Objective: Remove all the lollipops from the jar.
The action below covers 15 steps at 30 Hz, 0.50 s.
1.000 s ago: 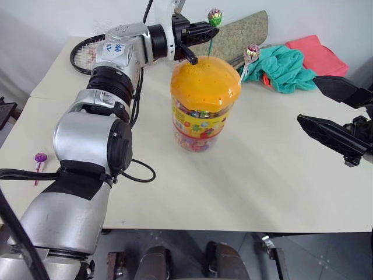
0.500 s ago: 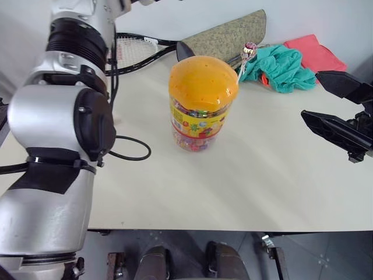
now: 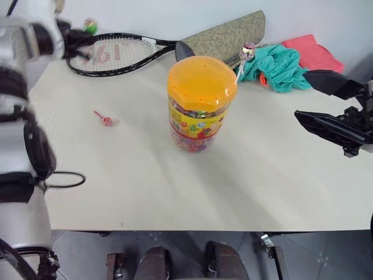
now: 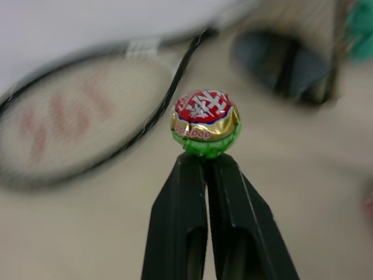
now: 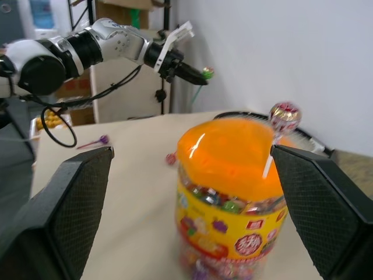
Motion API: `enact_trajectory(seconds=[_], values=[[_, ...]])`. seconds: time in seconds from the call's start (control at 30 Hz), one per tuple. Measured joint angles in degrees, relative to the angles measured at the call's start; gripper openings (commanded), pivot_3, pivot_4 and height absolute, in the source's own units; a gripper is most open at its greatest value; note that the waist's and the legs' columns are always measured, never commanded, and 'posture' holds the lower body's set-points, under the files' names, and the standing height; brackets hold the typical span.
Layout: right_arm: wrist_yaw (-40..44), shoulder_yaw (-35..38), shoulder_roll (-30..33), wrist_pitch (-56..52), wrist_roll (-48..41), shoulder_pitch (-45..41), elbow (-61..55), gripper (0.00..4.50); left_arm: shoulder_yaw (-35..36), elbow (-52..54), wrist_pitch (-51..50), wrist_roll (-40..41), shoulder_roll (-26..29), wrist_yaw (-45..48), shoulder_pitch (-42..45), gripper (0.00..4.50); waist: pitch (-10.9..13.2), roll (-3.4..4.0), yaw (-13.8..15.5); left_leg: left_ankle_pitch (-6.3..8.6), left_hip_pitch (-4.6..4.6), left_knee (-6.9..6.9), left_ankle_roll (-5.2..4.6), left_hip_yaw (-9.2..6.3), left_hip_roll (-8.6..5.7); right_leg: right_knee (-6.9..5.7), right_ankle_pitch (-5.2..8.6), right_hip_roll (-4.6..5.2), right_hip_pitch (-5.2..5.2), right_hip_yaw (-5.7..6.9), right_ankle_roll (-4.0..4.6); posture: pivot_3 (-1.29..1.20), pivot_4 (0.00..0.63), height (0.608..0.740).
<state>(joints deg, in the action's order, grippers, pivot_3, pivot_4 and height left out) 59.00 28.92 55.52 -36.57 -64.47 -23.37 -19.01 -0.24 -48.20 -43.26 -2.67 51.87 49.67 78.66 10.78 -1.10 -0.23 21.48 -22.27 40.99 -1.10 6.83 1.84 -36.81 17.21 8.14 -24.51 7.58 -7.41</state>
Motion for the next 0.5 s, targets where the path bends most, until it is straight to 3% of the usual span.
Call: enact_trajectory(seconds=[0.23,0.5], values=[[3.3,-4.4,-0.5,0.2,2.3,-3.1,3.2,4.50,0.5,29.2,-23.9,5.1,10.2,4.4,-27.4,0.02,0.0,-0.02,0.0,0.01,-0.02,0.08,0.00,-0.05,0.02,-0.04,0.00,0.03,0.01,-0.03,0.01,0.00,0.150,0.740],[5.7,-8.5,-2.1,0.5,4.9,-7.3,6.3,4.50,3.3,43.9,-36.5,10.8,18.2,4.4,-43.7,0.02,0.0,-0.02,0.8,0.01,-0.04,0.11,0.01,-0.05,0.01,-0.05,0.01,0.08,0.03,-0.05,0.02,0.00,0.150,0.740]])
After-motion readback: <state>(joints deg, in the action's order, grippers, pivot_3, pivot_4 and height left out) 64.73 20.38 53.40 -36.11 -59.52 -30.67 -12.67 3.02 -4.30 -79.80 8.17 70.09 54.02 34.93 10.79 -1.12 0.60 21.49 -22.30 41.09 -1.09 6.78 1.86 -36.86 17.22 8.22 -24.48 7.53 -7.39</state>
